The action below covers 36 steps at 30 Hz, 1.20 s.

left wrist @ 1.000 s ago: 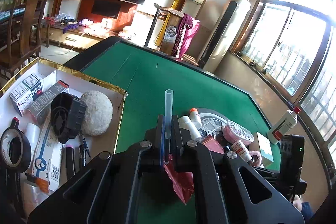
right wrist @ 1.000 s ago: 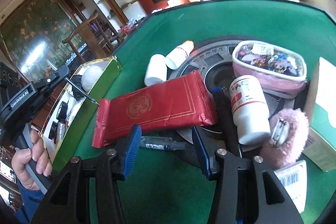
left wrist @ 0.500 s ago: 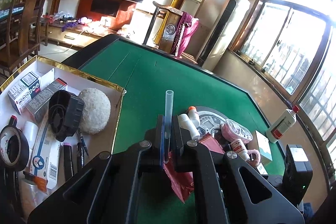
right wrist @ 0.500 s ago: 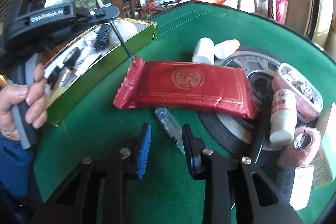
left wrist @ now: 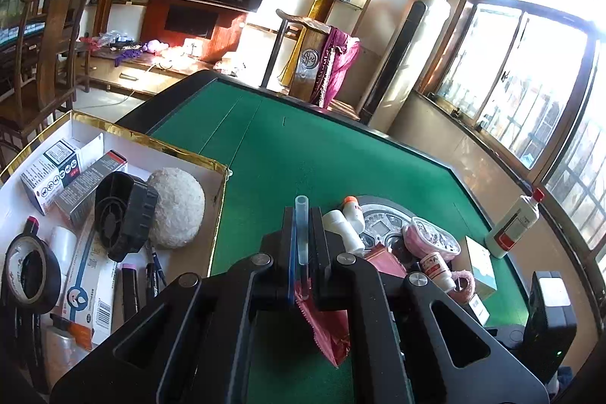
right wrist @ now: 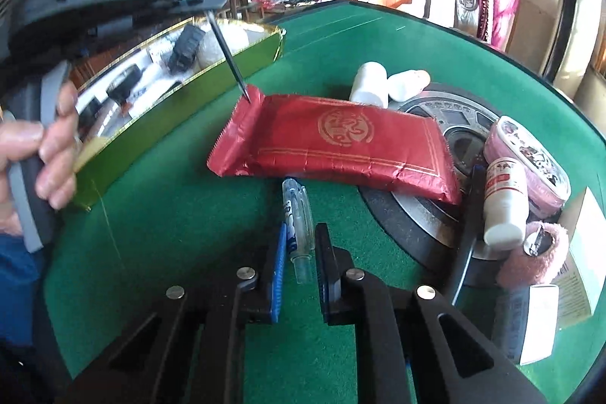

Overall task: Organize objects
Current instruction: 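Grasp the clear blue-capped pen with the right tool while the left tool holds the pipette, then carry the pipette and clear pen toward the tray with both tools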

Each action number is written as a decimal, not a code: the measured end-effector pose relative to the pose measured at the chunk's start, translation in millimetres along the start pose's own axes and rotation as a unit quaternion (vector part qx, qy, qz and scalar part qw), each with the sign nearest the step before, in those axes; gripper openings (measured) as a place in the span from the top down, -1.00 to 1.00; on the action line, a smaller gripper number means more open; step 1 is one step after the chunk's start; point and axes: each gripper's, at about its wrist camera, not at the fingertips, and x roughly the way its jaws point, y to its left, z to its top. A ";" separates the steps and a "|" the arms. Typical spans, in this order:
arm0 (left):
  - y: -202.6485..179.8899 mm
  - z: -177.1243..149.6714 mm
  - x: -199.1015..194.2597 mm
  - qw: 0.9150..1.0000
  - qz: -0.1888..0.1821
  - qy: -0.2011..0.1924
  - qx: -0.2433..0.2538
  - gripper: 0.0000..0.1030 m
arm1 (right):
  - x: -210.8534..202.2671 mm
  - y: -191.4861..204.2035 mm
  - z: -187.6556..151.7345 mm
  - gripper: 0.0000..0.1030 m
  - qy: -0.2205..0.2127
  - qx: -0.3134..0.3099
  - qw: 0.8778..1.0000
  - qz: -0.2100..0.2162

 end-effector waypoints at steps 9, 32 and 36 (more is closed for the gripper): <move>4.2 -0.1 1.6 1.000 -0.001 0.007 -0.003 0.92 | -8.9 8.0 -0.2 0.75 -0.005 0.014 1.000 0.017; -17.6 -64.4 15.2 0.969 0.028 0.206 0.131 0.91 | 7.9 16.9 -11.9 0.72 0.018 -0.040 0.999 0.001; -19.1 -71.1 26.9 0.962 0.039 0.227 0.145 0.89 | 7.8 15.4 -14.9 0.72 0.003 -0.036 0.999 0.001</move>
